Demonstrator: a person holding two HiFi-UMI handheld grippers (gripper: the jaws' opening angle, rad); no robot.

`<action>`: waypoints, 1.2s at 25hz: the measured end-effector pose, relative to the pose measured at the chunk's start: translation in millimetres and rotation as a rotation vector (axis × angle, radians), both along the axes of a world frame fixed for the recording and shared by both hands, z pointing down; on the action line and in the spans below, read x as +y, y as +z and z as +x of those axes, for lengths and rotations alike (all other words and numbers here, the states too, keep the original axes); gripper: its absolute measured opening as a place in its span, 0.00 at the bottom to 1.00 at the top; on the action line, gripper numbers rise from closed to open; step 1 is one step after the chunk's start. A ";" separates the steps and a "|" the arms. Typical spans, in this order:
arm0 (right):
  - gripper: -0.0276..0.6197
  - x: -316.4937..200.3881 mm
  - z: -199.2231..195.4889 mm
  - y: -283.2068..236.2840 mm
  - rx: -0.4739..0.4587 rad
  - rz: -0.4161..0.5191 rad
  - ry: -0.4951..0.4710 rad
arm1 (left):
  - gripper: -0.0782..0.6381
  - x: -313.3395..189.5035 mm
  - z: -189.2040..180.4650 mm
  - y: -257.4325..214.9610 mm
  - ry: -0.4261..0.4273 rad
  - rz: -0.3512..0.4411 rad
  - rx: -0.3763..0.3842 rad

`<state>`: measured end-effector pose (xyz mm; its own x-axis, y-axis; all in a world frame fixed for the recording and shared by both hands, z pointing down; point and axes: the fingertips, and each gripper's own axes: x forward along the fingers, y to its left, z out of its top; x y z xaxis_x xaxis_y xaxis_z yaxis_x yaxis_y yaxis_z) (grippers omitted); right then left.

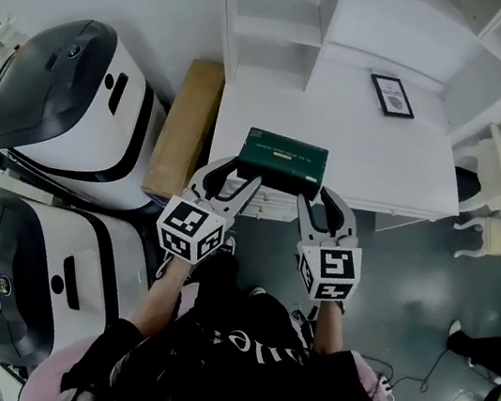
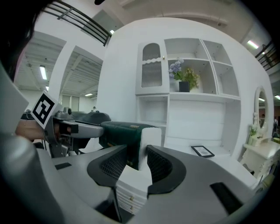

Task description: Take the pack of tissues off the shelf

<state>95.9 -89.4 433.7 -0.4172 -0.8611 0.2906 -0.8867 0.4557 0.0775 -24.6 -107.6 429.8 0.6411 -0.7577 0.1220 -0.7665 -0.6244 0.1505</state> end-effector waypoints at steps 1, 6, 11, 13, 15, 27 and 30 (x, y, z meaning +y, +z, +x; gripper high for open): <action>0.29 8.9 4.8 0.4 -0.007 0.002 -0.004 | 0.40 9.3 4.8 -0.7 -0.003 0.003 -0.006; 0.29 51.5 27.6 4.2 -0.028 0.006 -0.021 | 0.40 55.0 27.5 0.1 -0.015 0.011 -0.029; 0.29 83.5 40.2 8.1 -0.040 0.010 -0.045 | 0.40 90.4 39.8 1.9 -0.034 0.020 -0.044; 0.29 93.8 43.9 8.9 -0.036 0.013 -0.050 | 0.40 101.8 43.3 2.4 -0.038 0.025 -0.044; 0.29 102.2 47.2 7.8 -0.033 0.018 -0.055 | 0.40 111.1 46.7 1.5 -0.041 0.031 -0.042; 0.29 127.5 57.4 -3.2 -0.024 0.049 -0.055 | 0.40 136.7 56.5 -7.9 -0.045 0.055 -0.034; 0.29 131.4 60.0 -4.2 -0.023 0.055 -0.051 | 0.40 140.3 59.1 -8.5 -0.042 0.058 -0.035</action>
